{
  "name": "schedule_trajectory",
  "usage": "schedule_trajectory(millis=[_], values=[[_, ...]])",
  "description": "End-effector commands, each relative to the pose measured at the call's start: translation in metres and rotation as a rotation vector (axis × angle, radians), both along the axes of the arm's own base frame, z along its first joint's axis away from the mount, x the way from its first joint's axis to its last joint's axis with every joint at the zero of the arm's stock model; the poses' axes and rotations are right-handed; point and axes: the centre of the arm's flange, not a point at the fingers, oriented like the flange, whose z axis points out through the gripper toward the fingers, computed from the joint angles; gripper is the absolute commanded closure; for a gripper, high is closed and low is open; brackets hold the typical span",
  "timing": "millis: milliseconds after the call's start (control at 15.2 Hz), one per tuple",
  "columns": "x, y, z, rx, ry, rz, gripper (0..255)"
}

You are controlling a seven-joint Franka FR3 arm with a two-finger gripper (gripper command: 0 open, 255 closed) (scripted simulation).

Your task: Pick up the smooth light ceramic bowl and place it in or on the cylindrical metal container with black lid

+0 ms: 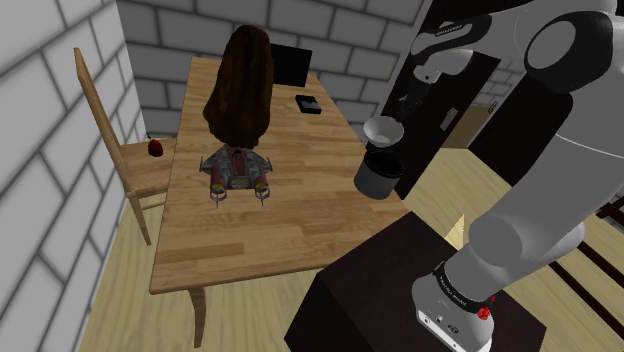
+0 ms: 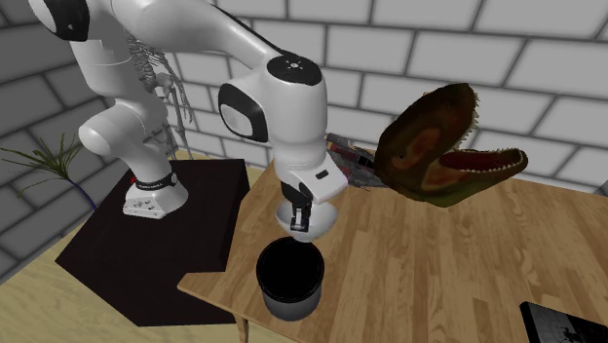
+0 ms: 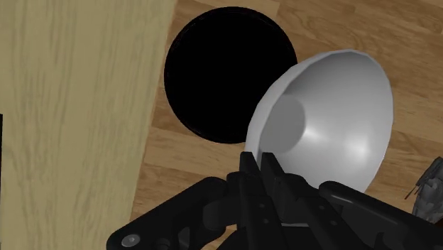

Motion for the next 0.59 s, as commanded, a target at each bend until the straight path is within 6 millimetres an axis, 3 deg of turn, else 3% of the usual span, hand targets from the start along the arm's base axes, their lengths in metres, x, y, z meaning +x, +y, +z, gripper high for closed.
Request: schedule_trajectory(millis=[0,264,528], values=[[-0.013,-0.020,0.004,0.000,0.000,0.002,255],[-0.043,-0.063,0.011,0.000,0.000,0.002,255],[-0.045,-0.066,-0.005,0.000,0.000,0.002,255]])
